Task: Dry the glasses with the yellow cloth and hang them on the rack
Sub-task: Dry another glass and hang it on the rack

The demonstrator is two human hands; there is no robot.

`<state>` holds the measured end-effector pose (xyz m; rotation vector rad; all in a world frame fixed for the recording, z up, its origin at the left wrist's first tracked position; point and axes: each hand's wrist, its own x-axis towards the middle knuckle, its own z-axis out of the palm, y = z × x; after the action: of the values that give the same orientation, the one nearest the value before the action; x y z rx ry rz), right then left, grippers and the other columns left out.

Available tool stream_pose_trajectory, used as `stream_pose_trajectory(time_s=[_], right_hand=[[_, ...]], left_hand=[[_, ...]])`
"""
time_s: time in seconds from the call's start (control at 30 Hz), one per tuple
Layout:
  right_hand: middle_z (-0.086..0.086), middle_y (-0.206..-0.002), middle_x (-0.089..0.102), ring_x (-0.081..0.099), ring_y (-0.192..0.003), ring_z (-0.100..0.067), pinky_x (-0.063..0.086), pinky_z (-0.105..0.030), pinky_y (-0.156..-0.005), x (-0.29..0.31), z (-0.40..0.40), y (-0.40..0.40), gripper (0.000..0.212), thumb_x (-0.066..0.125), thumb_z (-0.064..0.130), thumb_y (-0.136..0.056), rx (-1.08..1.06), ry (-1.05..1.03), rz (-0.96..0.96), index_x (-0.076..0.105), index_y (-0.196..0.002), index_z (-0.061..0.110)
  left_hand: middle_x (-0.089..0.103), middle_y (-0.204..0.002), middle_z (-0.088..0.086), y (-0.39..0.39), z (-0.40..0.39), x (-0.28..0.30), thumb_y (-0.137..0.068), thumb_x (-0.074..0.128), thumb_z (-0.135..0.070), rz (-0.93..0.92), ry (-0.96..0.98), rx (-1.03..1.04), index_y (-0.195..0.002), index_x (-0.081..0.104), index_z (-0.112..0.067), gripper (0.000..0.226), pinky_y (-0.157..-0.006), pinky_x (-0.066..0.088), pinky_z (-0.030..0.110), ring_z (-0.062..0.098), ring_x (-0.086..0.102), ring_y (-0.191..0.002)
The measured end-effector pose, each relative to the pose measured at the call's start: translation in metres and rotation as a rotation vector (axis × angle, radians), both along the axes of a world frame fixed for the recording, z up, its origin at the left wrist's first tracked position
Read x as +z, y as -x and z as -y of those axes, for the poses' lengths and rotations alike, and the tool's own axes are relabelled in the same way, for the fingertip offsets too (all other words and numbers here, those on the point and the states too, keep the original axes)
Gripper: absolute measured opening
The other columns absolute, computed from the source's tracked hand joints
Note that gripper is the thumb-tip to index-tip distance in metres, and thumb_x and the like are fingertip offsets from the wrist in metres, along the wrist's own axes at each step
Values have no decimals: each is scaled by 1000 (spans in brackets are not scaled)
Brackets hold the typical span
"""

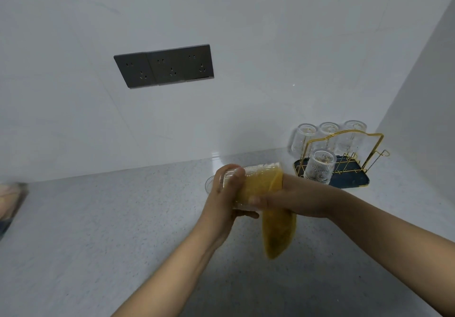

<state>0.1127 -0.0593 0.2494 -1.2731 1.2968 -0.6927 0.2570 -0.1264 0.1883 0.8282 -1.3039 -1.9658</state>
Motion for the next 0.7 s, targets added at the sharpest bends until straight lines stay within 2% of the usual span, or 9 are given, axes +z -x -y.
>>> stream_pose_trajectory(time_s=[0.07,0.13,0.23,0.3,0.37,0.43,0.5,0.6,0.7], right_hand=[[0,-104,63,58,-89,2,46,-11,-80,-5,-1,-3,32,55,27,-90,156,159,-333,57,-119,13],[15,-99,59,54,-87,12,41,-3,-81,-11,-3,-6,30,52,29,-92,235,226,-407,57,-119,17],[13,-91,65,61,-80,7,49,-9,-72,-5,-5,-2,17,56,26,-86,33,112,-115,60,-103,24],[5,-90,69,67,-82,-6,54,-22,-76,-2,-5,1,18,59,25,-77,-187,-32,223,62,-95,22],[-3,-83,72,69,-76,-16,57,-31,-71,-4,-3,0,20,60,21,-73,-337,-141,469,61,-92,15],[-3,-84,71,69,-76,-17,58,-29,-69,-3,-6,-5,24,60,24,-69,-342,-172,501,59,-92,18],[0,-94,68,67,-86,-11,55,-23,-77,-6,-12,-6,24,60,26,-78,-194,-83,210,61,-100,16],[8,-112,62,53,-99,6,40,-11,-93,-20,-16,-9,29,50,30,-94,130,302,-470,58,-118,17],[-2,-110,65,58,-100,-10,45,-21,-91,-22,-11,-7,27,52,32,-92,64,227,-481,61,-114,17]], left_hand=[[69,-104,10,-2,6,9,-77,70,-48,62,-197,-78,-116,58,-14,53,-61,58,39,25,71,-85],[73,-91,8,-5,9,15,-75,63,-49,142,-287,-190,-116,61,-8,57,-58,59,36,24,71,-75],[70,-102,11,-6,9,11,-81,58,-56,133,-229,-253,-125,54,-12,62,-56,58,34,27,71,-80],[59,-125,7,-6,7,-6,-83,62,-54,116,63,-150,-130,45,-30,56,-66,58,31,21,66,-101],[55,-117,-6,-3,2,-20,-80,58,-54,118,409,-6,-119,44,-41,44,-71,57,27,9,65,-97],[59,-103,-5,1,0,-19,-81,56,-48,47,342,42,-110,50,-35,32,-63,57,30,14,67,-87],[65,-96,2,2,1,-6,-83,59,-42,18,74,-25,-108,54,-24,32,-54,55,33,19,69,-75],[69,-90,7,0,7,5,-84,62,-49,189,-276,-207,-105,64,-15,41,-61,53,33,22,66,-71],[68,-84,8,-3,7,-1,-86,54,-57,177,-322,-314,-106,65,-13,49,-54,54,30,20,65,-65]])
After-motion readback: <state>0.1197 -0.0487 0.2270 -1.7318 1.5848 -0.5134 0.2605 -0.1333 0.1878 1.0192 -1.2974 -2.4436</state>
